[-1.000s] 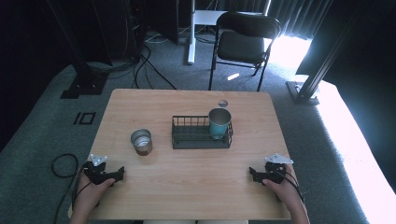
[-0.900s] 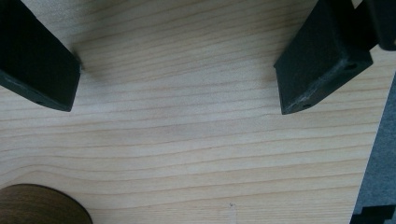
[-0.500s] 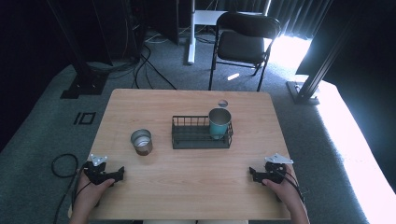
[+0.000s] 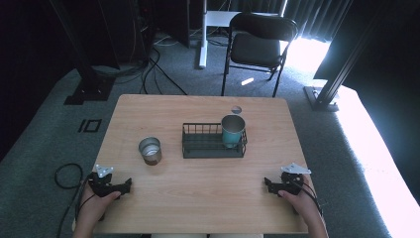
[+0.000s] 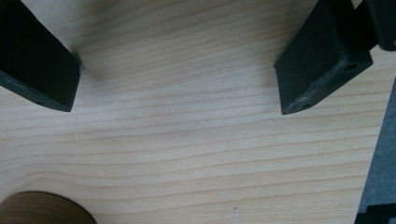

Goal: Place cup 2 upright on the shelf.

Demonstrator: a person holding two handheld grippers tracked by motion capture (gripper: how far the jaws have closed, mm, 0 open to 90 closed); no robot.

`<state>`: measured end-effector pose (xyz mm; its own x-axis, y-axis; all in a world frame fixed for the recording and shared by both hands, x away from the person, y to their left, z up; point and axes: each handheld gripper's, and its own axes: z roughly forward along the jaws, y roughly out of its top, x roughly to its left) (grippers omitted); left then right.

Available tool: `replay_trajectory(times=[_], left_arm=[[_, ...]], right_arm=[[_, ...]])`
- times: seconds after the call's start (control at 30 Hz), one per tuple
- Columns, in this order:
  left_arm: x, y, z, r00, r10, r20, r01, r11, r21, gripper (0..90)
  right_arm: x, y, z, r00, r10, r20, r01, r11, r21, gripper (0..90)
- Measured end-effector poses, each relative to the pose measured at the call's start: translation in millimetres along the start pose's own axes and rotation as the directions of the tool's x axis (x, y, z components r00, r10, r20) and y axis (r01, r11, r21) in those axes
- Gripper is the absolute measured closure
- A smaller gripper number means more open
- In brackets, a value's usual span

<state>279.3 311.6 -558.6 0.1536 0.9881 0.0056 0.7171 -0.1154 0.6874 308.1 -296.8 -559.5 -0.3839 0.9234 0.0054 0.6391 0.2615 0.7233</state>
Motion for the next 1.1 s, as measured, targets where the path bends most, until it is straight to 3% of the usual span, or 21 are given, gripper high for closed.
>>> replay_trajectory(times=[0.17,0.33,0.6,0.9,1.1], left_arm=[[-0.9,-0.2,-0.5,0.9996,0.024,0.013,-0.024,0.9997,0.000,0.8],[-4.1,0.6,-0.3,0.9968,0.080,0.008,-0.080,0.9966,-0.019,0.8],[-7.3,3.5,0.8,0.9937,0.111,0.011,-0.111,0.9937,-0.016,0.8],[-18.9,12.6,0.6,0.9846,0.154,0.084,-0.145,0.9845,-0.098,0.8],[-26.9,19.9,3.2,0.9764,0.187,0.108,-0.175,0.9784,-0.110,0.8]], right_arm=[[0.0,0.0,0.0,1.0000,0.000,0.000,0.000,1.000,0.000,10.8],[0.0,-0.1,0.0,1.0000,0.000,0.000,0.000,1.000,0.000,10.8],[0.0,-0.1,0.0,1.0000,0.000,0.000,0.000,1.000,0.000,10.8],[0.0,-0.1,0.0,1.0000,0.000,0.000,0.000,1.000,0.000,10.8],[0.0,-0.1,0.0,1.0000,0.000,0.000,0.000,1.000,0.000,10.8]])
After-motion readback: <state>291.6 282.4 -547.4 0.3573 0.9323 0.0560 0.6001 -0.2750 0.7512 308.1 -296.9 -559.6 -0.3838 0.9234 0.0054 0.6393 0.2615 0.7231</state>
